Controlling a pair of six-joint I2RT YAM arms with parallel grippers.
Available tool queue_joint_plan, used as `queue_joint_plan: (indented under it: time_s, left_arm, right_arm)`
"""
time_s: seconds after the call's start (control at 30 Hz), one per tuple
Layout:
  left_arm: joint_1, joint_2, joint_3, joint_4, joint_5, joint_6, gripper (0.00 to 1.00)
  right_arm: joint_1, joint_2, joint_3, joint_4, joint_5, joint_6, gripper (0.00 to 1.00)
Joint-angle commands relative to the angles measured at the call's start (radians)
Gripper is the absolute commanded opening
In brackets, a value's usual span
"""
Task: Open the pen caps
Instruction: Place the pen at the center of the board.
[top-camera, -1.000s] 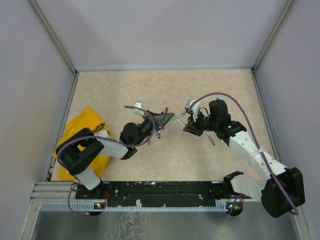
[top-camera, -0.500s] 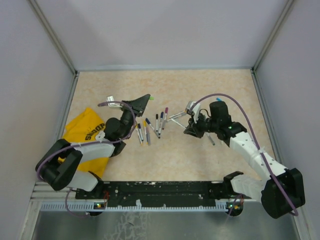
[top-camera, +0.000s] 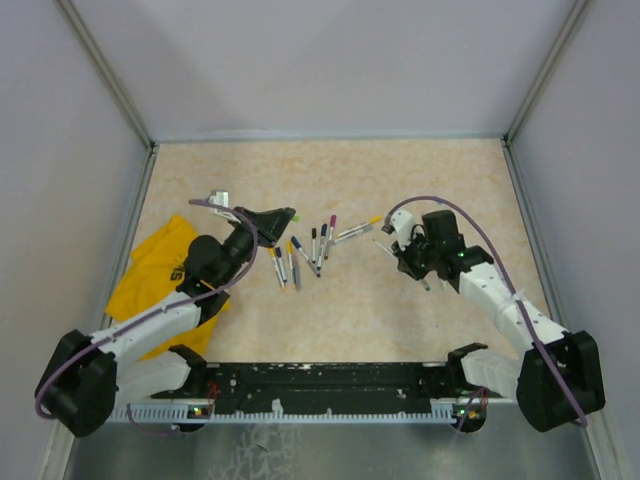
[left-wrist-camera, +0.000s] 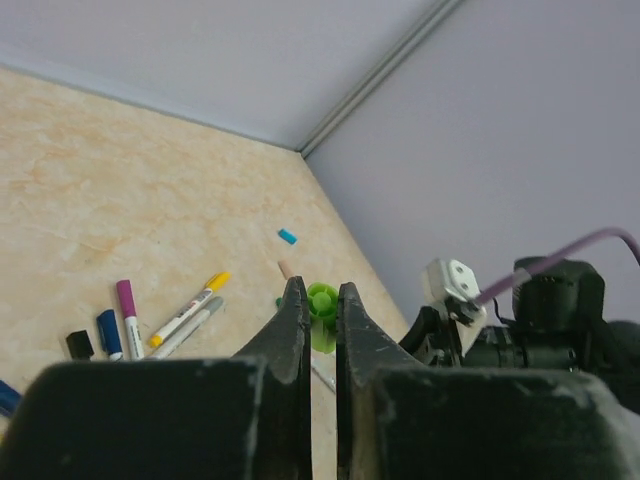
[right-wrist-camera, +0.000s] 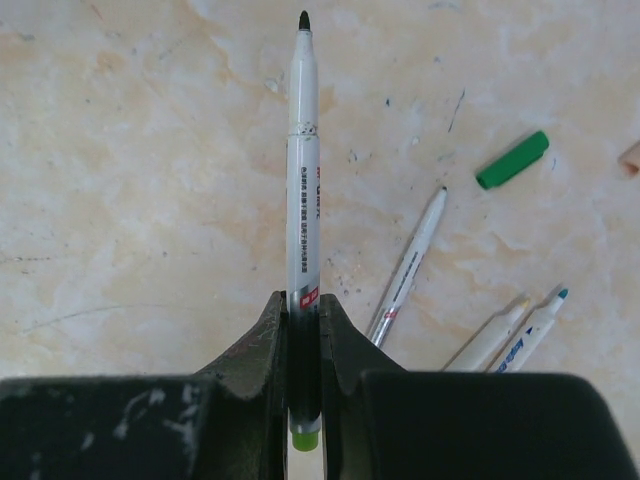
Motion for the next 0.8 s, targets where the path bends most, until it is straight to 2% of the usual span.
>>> queue_joint_plan:
  time_s: [0.0, 0.23, 0.6, 0.77]
  left_arm:
    - [0.004, -0.135, -0.031, -0.248, 0.105, 0.214, 0.00]
    - [0.005, -0.249, -0.132, -0.329, 0.019, 0.272, 0.00]
    - [0.005, -0.210, -0.155, -0.301, 0.029, 0.244, 0.00]
    - [0.005, -0.217, -0.161, -0.297, 0.026, 0.237, 0.00]
  right_arm:
    - [-0.015, 0.039, 0.005, -0.034, 0.100, 0.018, 0.00]
    - [-0.043, 0.068, 0.005, -0.045, 0.109, 0.035, 0.00]
    - [-0.048, 0.126, 0.006, -0.045, 0.147, 0.084, 0.00]
    - [-0.047, 0.201, 0.034, -0.065, 0.191, 0.125, 0.00]
